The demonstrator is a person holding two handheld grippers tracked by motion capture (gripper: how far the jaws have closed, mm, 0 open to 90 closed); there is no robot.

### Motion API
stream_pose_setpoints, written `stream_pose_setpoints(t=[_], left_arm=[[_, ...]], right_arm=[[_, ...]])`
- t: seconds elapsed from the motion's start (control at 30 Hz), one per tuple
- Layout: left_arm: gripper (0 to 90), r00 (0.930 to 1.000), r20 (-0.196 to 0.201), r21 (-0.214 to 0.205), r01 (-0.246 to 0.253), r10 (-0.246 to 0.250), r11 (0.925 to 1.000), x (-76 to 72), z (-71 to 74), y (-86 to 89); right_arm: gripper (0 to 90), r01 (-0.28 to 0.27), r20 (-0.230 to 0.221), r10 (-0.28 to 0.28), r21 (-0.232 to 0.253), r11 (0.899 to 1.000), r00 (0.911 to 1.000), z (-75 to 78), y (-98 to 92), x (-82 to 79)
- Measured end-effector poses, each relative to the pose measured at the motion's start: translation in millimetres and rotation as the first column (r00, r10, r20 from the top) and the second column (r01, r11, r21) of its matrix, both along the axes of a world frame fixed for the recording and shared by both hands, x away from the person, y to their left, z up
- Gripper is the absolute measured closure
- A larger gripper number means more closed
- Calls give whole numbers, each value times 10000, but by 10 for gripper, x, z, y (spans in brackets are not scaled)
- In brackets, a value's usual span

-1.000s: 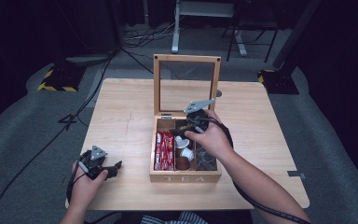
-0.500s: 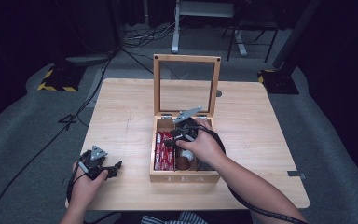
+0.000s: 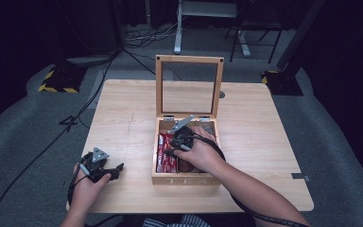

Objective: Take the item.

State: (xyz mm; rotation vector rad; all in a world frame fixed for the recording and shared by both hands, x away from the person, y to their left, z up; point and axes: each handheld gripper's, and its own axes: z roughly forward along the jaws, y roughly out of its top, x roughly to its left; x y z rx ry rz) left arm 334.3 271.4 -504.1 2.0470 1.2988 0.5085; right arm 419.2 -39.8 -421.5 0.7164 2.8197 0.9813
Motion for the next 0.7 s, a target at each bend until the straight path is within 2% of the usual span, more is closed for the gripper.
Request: stream_pose_setpoints(t=[0.17, 0.37, 0.5, 0.57, 0.63, 0.67, 0.7], left_arm=[[219, 10000, 1, -4, -3, 3, 10000, 0, 0, 0], [220, 10000, 0, -5, -18, 18, 10000, -1, -1, -3], [219, 10000, -2, -11, -25, 25, 10000, -1, -1, -4], [219, 10000, 1, -7, -22, 22, 10000, -1, -1, -3], [219, 10000, 2, -7, -23, 23, 10000, -1, -1, -3], [219, 10000, 0, -5, -21, 21, 10000, -1, -1, -3], [220, 10000, 0, -5, -21, 21, 10000, -1, -1, -3]], right_arm=[[549, 75, -194, -84, -469, 9989, 9998, -40, 97, -53], [568, 108, -109, -116, -744, 9972, 9999, -79, 153, -60], [637, 251, -123, -263, -860, 9960, 9996, -75, 153, -57], [704, 367, -331, -397, -870, 9955, 9987, -76, 144, -47], [728, 375, -429, -412, -839, 9958, 9982, -80, 140, -43], [808, 334, -638, -387, -815, 9961, 9972, -91, 129, -36], [837, 342, -731, -401, -802, 9962, 9965, -94, 125, -35]])
